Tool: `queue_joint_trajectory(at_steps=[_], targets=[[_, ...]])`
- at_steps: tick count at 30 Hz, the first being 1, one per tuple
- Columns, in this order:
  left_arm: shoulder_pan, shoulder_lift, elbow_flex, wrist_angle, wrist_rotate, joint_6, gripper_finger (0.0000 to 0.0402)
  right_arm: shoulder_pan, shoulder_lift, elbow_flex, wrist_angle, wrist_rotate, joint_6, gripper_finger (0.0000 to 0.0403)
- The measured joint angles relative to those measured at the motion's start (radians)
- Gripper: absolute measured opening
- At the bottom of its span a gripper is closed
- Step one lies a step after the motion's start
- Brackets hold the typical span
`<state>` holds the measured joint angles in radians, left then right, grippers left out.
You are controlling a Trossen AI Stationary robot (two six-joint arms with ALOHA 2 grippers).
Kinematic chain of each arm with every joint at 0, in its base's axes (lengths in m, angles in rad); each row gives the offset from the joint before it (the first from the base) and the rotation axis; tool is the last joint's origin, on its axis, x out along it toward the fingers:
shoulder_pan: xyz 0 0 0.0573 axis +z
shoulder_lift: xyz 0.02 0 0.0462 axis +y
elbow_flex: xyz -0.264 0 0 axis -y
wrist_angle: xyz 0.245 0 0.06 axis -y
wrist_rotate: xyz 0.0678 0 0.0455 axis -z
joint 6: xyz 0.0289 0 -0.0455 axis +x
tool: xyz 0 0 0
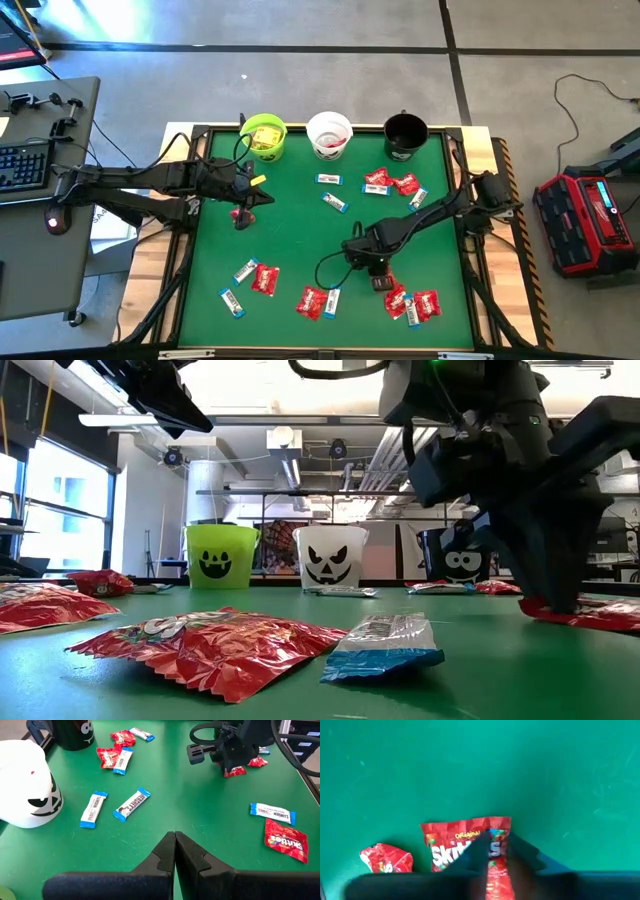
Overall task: Sort candy by brand, put in halloween buckets
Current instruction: Put the red candy into the white bucket
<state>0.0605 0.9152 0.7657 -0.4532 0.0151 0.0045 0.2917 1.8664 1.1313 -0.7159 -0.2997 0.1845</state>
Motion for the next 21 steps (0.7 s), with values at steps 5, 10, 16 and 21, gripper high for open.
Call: queue_joint_trajectory(at_steps=[5, 10, 16, 21], targets=[[0.000, 0.000, 0.000, 0.000, 0.000, 0.000, 0.0000, -0.013, 0.000, 0.019, -0.005, 0.020, 0.069, 0.0010], [0.000, 0.000, 0.000, 0.001, 0.000, -0.006, 0.0000, -0.042, -0.008, 0.055, 0.000, 0.020, 0.147, 0.0002], [0.000, 0.000, 0.000, 0.001, -0.001, -0.011, 0.0000, -0.096, -0.050, 0.119, 0.007, 0.117, 0.250, 0.0000], [0.000, 0.000, 0.000, 0.003, -0.005, -0.011, 0.0000, -0.184, -0.083, 0.178, 0.018, 0.217, 0.337, 0.0000]])
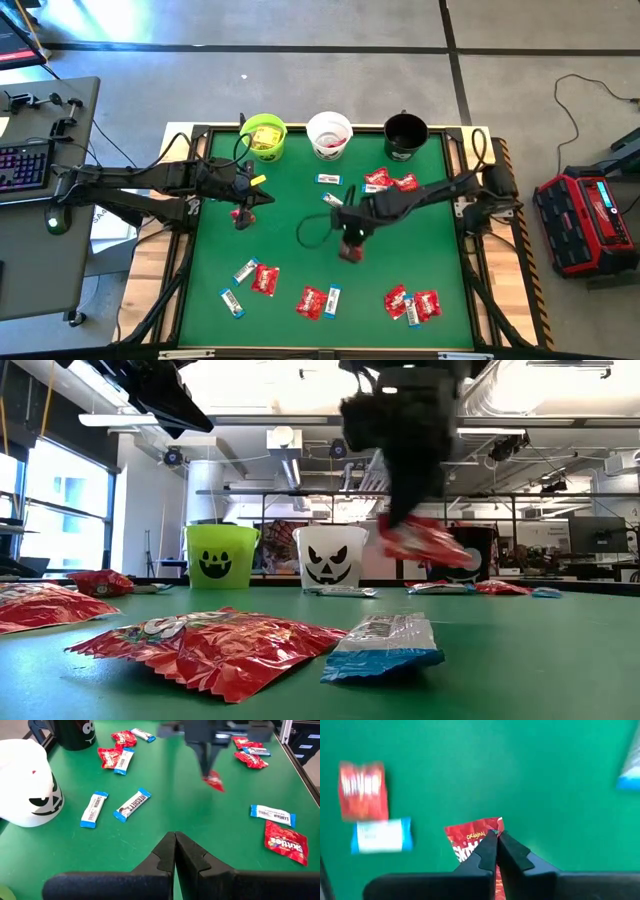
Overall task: Sort candy by brand, put in halloween buckets
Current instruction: Put the red candy into the white bucket
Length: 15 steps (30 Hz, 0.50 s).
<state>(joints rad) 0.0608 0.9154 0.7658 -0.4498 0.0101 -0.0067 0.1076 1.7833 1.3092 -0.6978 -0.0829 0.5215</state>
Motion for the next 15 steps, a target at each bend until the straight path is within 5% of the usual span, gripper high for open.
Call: queue_joint_trajectory(at_steps=[15], targets=[[0.001, 0.000, 0.000, 0.006, -0.103, -0.031, 0.0000, -0.448, 0.004, 0.267, 0.220, 0.247, -0.096, 0.0000]])
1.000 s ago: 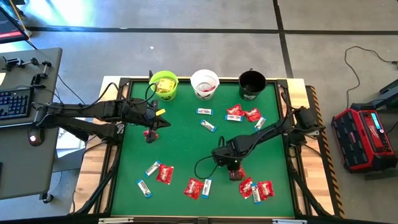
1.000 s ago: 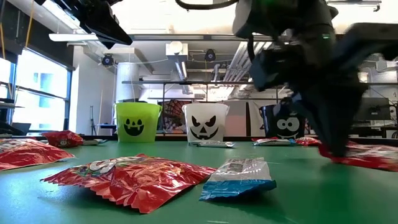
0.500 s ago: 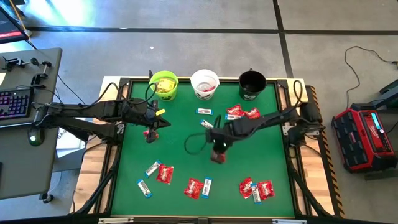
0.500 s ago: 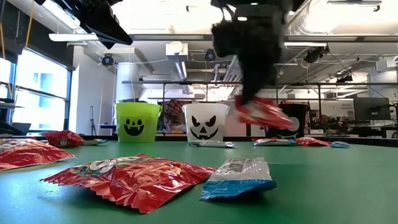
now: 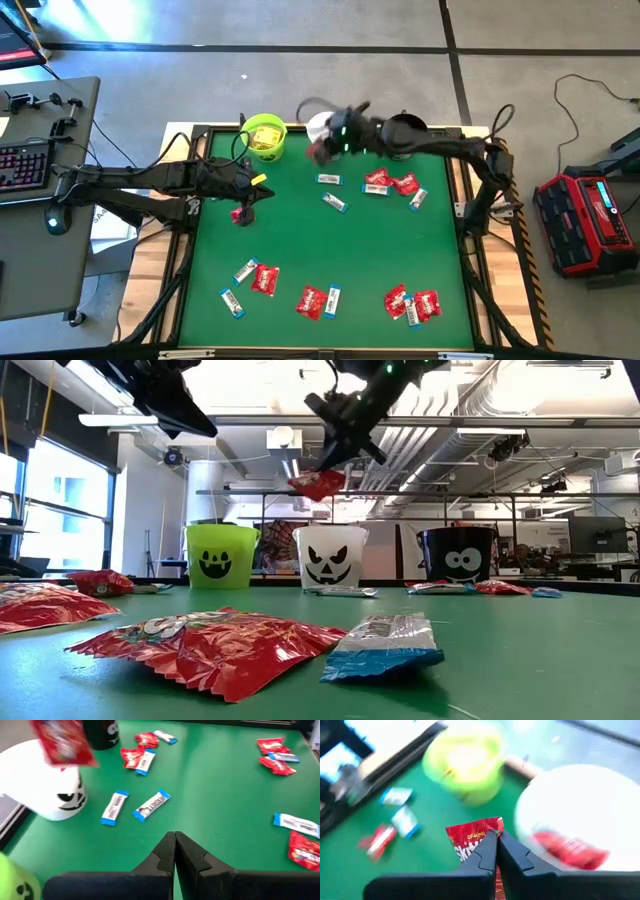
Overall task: Sort candy by brand, put in halloween buckets
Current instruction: Put the red candy into the white bucket
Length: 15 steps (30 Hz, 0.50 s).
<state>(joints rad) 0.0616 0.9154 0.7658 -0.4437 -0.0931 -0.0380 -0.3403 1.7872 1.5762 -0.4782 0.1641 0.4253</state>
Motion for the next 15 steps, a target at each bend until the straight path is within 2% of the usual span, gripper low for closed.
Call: queue_joint_trajectory(at_steps=[4, 7, 15], targets=[[0.001, 0.000, 0.000, 0.000, -0.031, -0.014, 0.0000, -0.111, 0.031, 0.002, 0.061, -0.007, -0.034, 0.0000], [0.005, 0.000, 0.000, 0.000, -0.043, -0.034, 0.0000, -0.173, 0.070, 0.002, 0.087, -0.054, -0.049, 0.0000], [0.006, 0.000, 0.000, 0.000, -0.048, -0.066, 0.0000, -0.237, 0.149, 0.002, 0.086, -0.105, -0.068, 0.0000]])
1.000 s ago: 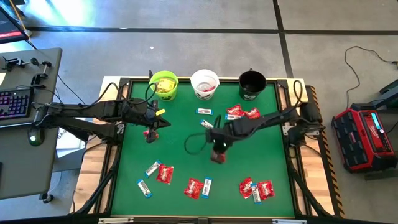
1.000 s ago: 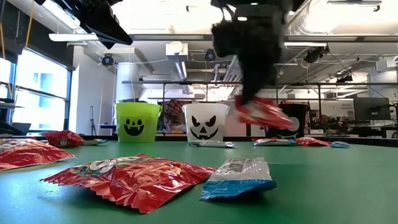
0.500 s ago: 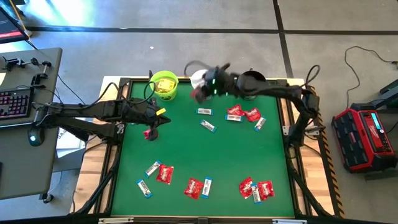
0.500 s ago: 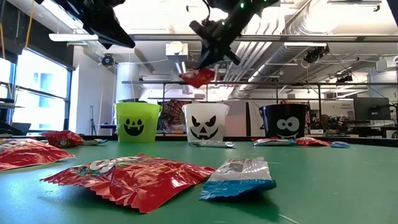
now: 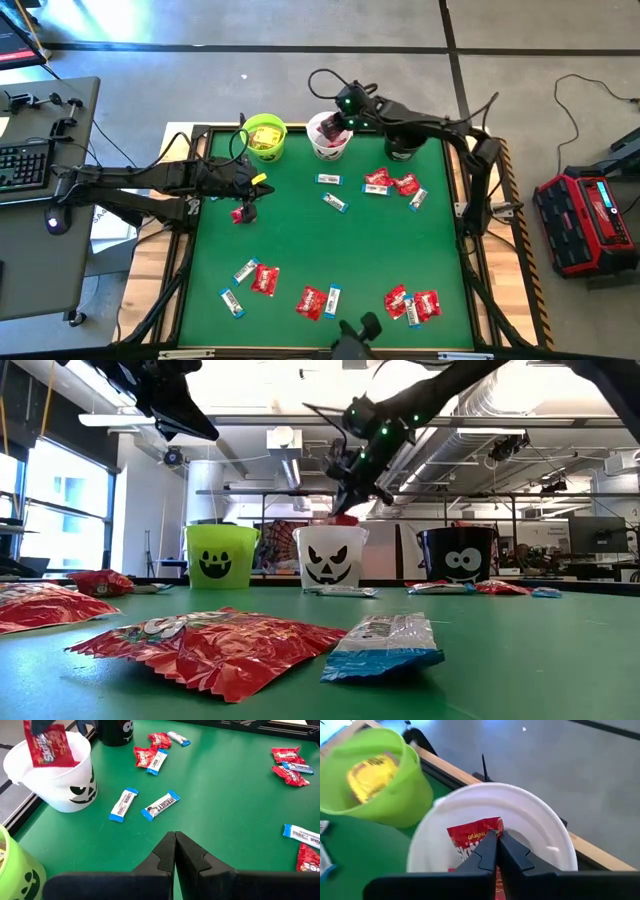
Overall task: Sort candy by brand, put in halloween buckets
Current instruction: Put the red candy into the white bucket
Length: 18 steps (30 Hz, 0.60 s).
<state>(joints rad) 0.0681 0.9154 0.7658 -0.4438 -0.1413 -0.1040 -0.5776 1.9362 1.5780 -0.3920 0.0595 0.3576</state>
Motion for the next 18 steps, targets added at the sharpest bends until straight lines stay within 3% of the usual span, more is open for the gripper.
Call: queue_joint_trajectory(at_steps=[6, 14, 18], targets=[[0.000, 0.000, 0.000, 0.000, 0.000, 0.000, 0.0000, 0.005, 0.022, 0.000, -0.006, -0.008, -0.019, 0.0026], [0.000, 0.000, 0.000, 0.000, 0.000, 0.000, 0.0000, 0.027, 0.024, 0.037, -0.042, -0.013, -0.046, 0.0132], [0.000, 0.000, 0.000, -0.001, 0.000, -0.023, 0.0000, 0.071, 0.019, 0.119, -0.161, -0.019, -0.083, 0.0145]])
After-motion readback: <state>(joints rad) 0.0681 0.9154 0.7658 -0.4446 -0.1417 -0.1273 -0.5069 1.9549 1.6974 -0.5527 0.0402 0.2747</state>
